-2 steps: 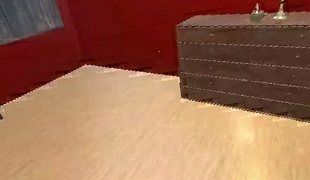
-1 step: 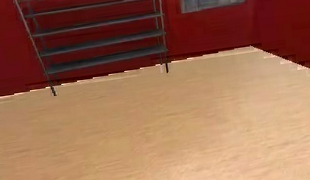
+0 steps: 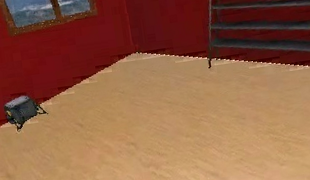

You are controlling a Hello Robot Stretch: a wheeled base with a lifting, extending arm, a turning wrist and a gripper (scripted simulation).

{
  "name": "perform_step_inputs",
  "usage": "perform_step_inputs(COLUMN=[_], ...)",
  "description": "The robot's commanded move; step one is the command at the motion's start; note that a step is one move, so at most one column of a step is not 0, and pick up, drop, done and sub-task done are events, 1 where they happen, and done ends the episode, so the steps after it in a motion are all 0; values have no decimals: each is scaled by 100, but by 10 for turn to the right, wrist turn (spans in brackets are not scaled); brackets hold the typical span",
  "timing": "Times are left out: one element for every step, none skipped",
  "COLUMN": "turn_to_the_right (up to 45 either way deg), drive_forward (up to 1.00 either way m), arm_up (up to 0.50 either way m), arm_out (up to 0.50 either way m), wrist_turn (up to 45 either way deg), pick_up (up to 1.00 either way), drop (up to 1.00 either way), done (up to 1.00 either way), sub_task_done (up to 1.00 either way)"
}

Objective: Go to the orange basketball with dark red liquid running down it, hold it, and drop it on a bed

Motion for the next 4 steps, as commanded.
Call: perform_step_inputs(turn_to_the_right=[-180, 0, 0, 0], drive_forward=[0, 0, 0, 0], arm_up=[0, 18, 0, 0], arm_out=[0, 0, 48, 0], wrist_turn=[0, 0, 0, 450], pick_up=[0, 0, 0, 0], drop=[0, 0, 0, 0], done=[0, 0, 0, 0], sub_task_done=[0, 0, 0, 0])
